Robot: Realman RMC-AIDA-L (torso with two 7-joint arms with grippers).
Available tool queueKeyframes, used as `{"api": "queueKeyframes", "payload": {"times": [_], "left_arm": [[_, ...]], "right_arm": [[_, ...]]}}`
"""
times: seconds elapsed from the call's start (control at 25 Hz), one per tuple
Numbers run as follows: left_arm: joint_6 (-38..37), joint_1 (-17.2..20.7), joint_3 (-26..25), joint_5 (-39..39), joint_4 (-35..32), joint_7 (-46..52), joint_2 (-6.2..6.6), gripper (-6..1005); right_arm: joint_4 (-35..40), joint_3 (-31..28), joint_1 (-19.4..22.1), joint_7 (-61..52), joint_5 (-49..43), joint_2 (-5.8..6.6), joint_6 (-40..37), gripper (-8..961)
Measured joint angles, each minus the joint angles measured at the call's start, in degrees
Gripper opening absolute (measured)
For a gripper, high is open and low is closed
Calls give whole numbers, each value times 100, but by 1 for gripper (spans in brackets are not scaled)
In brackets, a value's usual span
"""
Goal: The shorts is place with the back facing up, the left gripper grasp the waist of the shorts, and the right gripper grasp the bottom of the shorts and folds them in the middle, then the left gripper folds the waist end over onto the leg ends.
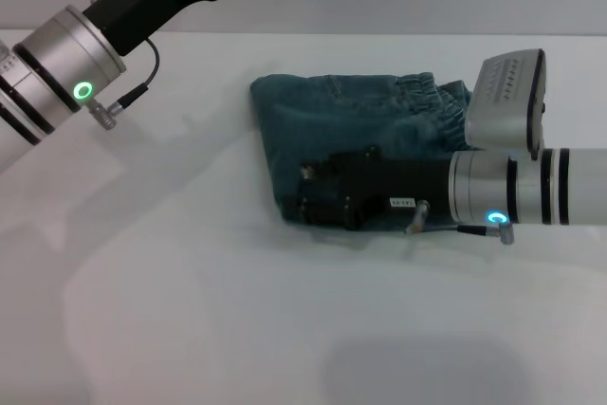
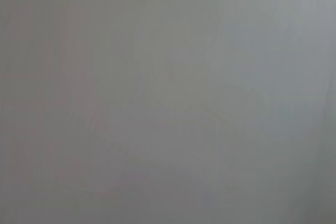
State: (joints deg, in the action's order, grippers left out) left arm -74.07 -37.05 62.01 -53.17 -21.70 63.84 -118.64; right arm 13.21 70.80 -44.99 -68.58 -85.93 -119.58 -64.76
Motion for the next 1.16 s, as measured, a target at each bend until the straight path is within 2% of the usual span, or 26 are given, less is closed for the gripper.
{"api": "queueKeyframes", "payload": {"times": [0.16,0.36,0.4,0.48,0.6,0.8,1.0,1.16], "left_arm": [[-31,79,2,37,6,5,0,838],[-49,188,37,177,8,-31,4,838],[-59,212,34,193,8,-39,6,838],[-93,277,13,225,7,-55,7,838],[-169,426,-5,367,5,-78,9,838],[-372,814,13,917,15,-339,8,838],[-733,1214,1,1599,378,-877,-3,838],[-1172,1380,-10,2346,954,-1484,-5,838]], "right_arm": [[63,16,142,157,-37,18,-563,568],[518,-63,725,698,132,31,-1520,568],[703,-86,1055,995,644,31,-1785,568],[743,-87,1184,1129,941,39,-1863,568],[761,-163,1696,1676,2159,64,-2021,568],[631,-707,2506,2935,4188,50,-2281,568],[170,-1244,2897,3800,6016,63,-2567,568],[-150,-1950,3033,4241,6781,68,-2593,568]]}}
